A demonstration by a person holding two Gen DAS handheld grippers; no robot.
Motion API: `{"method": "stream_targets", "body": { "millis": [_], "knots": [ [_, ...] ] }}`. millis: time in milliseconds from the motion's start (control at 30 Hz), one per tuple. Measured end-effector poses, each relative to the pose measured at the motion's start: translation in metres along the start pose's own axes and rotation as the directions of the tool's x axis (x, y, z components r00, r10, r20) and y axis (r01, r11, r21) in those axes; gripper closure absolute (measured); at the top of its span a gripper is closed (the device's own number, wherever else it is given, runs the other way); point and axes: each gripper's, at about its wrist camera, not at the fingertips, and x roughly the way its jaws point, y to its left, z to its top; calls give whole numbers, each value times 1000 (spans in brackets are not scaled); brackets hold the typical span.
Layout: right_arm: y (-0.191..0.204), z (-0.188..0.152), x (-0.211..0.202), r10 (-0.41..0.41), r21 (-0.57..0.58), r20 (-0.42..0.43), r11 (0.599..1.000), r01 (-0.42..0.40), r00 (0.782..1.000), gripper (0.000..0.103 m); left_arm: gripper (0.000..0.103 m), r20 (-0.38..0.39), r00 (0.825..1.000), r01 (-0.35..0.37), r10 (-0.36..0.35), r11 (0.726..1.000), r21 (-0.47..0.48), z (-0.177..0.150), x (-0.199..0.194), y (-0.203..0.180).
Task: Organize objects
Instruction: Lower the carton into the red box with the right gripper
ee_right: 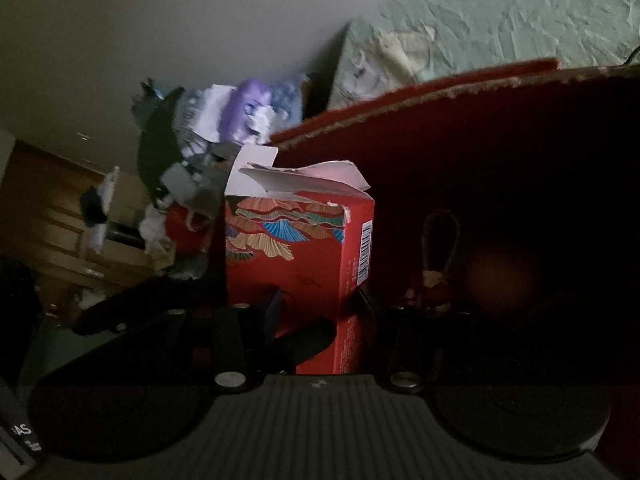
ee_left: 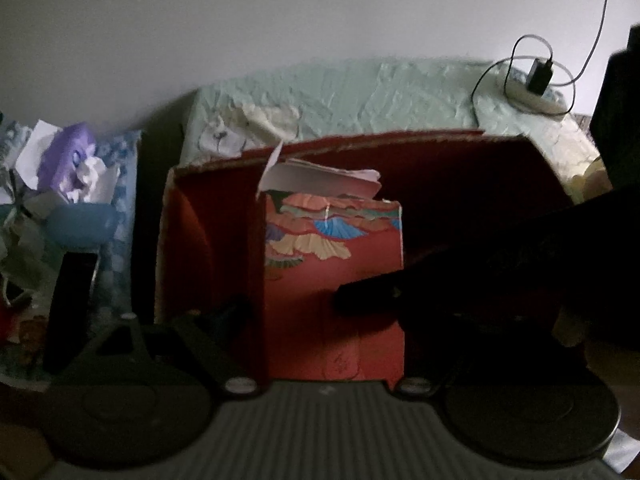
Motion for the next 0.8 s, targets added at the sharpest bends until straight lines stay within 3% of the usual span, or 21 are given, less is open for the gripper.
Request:
{"method": "stream_targets", "body": {
  "millis": [200, 367, 567, 700, 800],
  "knots": [
    [3, -2, 15, -88, -26, -56, 996, 86, 995, 59, 23, -38, 999, -9, 9, 1000, 21, -1, 17, 2],
    [0, 1, 24, -101, -16, -88, 995, 100, 991, 57, 18, -41, 999, -28, 31, 998, 58, 1, 23, -3],
    [-4, -1, 22, -158, 8, -90, 987, 160, 983, 67, 16, -31, 999, -27, 28, 998, 58, 2, 24, -6],
    [-10, -2, 19, -153, 42, -79, 987, 157, 985, 70, 26, -39, 999, 19, -17, 999, 46, 4, 22, -11],
    [-12, -5, 17, -156, 51, -72, 986, 160, 985, 71, 25, -43, 999, 6, -4, 999, 43, 4, 26, -15]
  ]
}}
